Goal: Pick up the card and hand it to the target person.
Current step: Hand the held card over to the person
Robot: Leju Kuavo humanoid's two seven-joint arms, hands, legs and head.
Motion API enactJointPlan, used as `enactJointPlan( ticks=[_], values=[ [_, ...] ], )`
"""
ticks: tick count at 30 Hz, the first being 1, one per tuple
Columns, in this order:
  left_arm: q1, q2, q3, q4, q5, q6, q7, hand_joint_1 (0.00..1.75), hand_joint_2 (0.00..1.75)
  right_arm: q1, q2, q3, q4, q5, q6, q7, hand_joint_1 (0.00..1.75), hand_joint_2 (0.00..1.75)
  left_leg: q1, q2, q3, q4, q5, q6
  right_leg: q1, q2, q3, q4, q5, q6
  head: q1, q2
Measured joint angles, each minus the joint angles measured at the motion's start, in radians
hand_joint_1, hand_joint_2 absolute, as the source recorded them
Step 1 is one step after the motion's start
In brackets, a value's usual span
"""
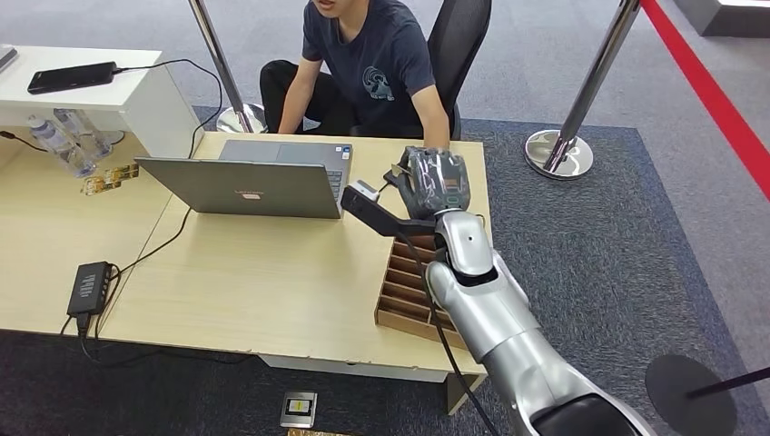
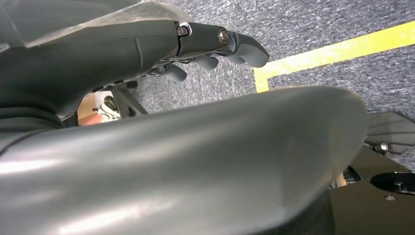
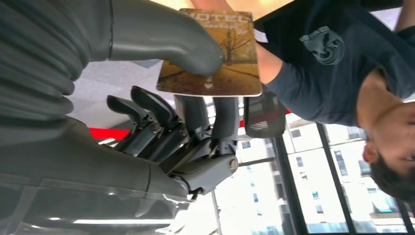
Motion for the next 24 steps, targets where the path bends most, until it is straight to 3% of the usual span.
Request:
enactJointPlan(
  ticks=[11, 24],
  values=[
    [0.000, 0.000, 0.000, 0.000, 0.004, 0.000, 0.008, 0.00, 0.00, -0.033, 0.025, -0.005, 0.092, 0.000, -0.023, -0.003, 1.75, 1.75, 0.000, 0.000, 0.000, 0.000, 0.000, 0.000, 0.000, 0.000, 0.000, 0.000, 0.000, 0.000, 0.000, 0.000],
    [-0.001, 0.000, -0.001, 0.003, -0.012, -0.007, 0.007, 0.00, 0.00, -0.028, 0.017, -0.026, 0.145, 0.004, -0.037, 0.000, 1.75, 1.75, 0.000, 0.000, 0.000, 0.000, 0.000, 0.000, 0.000, 0.000, -0.001, 0.000, 0.000, 0.000, 0.000, 0.000]
  ],
)
